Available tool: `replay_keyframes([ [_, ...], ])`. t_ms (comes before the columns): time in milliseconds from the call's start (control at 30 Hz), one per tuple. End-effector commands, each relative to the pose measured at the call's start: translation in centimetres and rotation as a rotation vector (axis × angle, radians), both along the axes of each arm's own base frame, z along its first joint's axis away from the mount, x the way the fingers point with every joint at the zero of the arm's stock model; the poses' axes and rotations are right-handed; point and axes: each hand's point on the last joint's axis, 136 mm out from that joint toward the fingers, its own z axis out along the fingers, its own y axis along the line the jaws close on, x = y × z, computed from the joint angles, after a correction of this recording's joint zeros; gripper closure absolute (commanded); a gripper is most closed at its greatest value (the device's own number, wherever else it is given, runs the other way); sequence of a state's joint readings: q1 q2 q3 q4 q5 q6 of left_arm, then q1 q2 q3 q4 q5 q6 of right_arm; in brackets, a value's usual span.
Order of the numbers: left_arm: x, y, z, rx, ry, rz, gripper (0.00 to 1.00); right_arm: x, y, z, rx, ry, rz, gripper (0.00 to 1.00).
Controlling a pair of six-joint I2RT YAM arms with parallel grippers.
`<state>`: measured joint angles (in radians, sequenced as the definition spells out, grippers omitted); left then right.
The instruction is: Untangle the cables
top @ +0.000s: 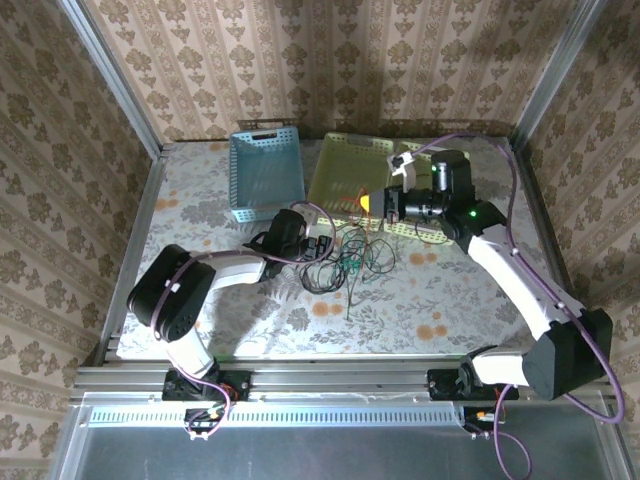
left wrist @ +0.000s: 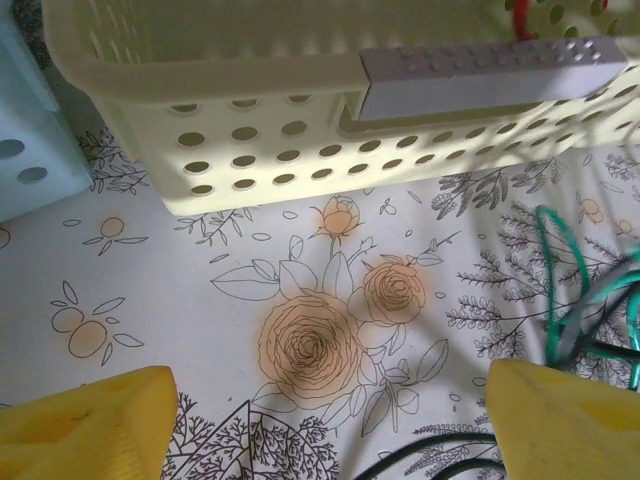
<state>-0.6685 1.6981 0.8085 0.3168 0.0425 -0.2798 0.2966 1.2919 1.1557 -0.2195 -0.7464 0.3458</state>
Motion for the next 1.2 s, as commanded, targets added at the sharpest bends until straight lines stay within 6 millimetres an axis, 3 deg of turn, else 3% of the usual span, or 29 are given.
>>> replay_keyframes([
  [0,0.2,-1.5,0.7,-0.009,-0.031,-0.051,0.18,-0.8,0.1,3.2,0.101,-0.045,0.038,0.96],
  [400,-1.6,-5.4,2.1,-0.080,-0.055,-0.270,0.19,0.0,-1.0,5.0,0.198,-0.067,-0.007,0.96],
  [567,-1.1,-6.7,1.7,-0.093,-0.048,-0.301,0.20,0.3,-1.2,5.1,0.217,-0.058,-0.020,0.96],
  [667,-0.3,-7.0,0.7,-0.075,-0.037,-0.278,0.28,0.5,-1.6,5.5,0.238,-0.065,-0.047,0.96],
  [767,0.5,-6.7,-0.5,-0.043,-0.032,-0.240,0.55,0.8,-2.8,6.2,0.248,-0.088,-0.109,0.96],
  [833,0.8,-6.1,-1.2,-0.020,-0.030,-0.208,0.79,1.5,-4.4,6.5,0.248,-0.100,-0.188,0.96],
  [933,0.9,-5.3,-1.8,0.001,-0.026,-0.177,0.99,2.3,-7.3,6.9,0.253,-0.129,-0.314,0.96],
  [1167,-0.1,-3.6,-2.1,0.036,-0.023,-0.164,1.00,3.8,-16.1,6.6,0.251,-0.168,-0.701,0.96],
])
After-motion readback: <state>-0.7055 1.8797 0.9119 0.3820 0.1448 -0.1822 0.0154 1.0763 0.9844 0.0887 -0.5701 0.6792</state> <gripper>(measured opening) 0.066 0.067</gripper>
